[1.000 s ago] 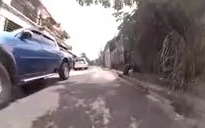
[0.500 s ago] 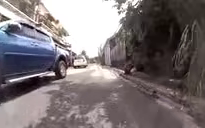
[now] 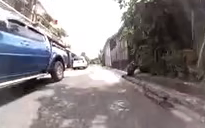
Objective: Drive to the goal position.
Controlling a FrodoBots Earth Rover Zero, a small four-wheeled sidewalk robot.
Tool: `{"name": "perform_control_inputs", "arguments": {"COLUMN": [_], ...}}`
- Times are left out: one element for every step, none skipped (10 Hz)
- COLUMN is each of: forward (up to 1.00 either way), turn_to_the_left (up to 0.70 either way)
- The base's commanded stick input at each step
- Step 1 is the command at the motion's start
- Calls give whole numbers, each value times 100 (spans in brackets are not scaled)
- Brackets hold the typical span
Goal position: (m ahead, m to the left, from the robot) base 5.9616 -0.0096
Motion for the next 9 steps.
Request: {"name": "perform_control_inputs", "arguments": {"forward": [70,70,70,70,70,70,70,70,70], "turn_to_the_left": [0,0,0,0,0,0,0,0,0]}}
